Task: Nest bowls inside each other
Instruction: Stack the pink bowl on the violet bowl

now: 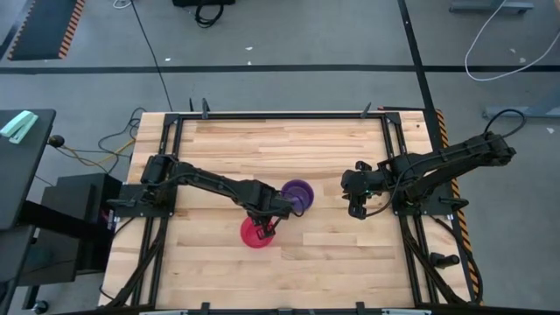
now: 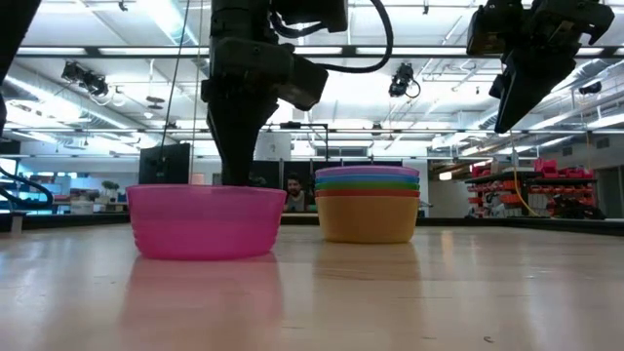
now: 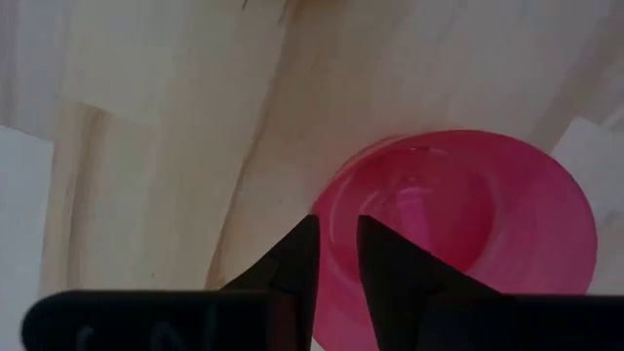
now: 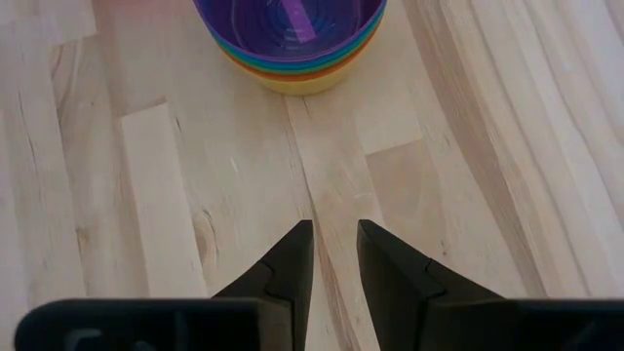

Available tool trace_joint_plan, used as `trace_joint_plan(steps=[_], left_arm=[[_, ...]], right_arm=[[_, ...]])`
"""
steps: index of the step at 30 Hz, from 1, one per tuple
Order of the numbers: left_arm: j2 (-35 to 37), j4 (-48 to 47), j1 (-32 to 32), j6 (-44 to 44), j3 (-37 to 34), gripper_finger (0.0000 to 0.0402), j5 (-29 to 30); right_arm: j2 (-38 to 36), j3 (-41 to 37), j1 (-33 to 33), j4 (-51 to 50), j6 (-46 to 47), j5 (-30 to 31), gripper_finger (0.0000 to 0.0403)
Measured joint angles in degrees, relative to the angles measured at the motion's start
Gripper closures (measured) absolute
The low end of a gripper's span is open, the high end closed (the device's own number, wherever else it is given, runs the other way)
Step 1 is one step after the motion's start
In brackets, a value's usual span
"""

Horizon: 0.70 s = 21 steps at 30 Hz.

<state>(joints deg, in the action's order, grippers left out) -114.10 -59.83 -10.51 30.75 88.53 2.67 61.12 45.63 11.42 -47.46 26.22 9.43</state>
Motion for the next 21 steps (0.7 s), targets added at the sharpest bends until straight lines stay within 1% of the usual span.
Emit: trace_joint_plan(steps=[3, 5, 8, 11, 16, 19, 21], left_arm=[[0.0, 1.3, 0.5, -0.3, -1.0, 0.0322, 0.0], [0.0, 2.6, 0.8, -0.4, -2.6, 0.0324, -0.2], [0.0, 3.6, 1.4, -0.4, -5.3, 0.0328, -2.0], [-0.1, 3.8, 1.8, 0.0, -7.6, 0.0328, -2.2], [-0.1, 4.9, 2.1, -1.5, -8.0, 0.033, -2.5], [-0.1, 6.1, 2.1, -1.9, -8.0, 0.0344, -2.5], [-0.1, 5.9, 2.1, -2.0, -8.0, 0.0361, -2.7]], right_arm=[[0.0, 0.0, 0.0, 0.0, 0.0, 0.0, 0.0312], [0.0, 0.0, 0.0, 0.0, -0.2, 0.0, 0.0312], [0.0, 0.0, 0.0, 0.0, -0.3, 0.0, 0.0312], [0.0, 0.0, 0.0, 0.0, -0.4, 0.0, 0.0312], [0.0, 0.0, 0.0, 0.0, -0.4, 0.0, 0.0311], [0.0, 0.0, 0.0, 0.0, -0.4, 0.0, 0.0312], [0.0, 0.0, 0.0, 0.0, -0.4, 0.0, 0.0312]])
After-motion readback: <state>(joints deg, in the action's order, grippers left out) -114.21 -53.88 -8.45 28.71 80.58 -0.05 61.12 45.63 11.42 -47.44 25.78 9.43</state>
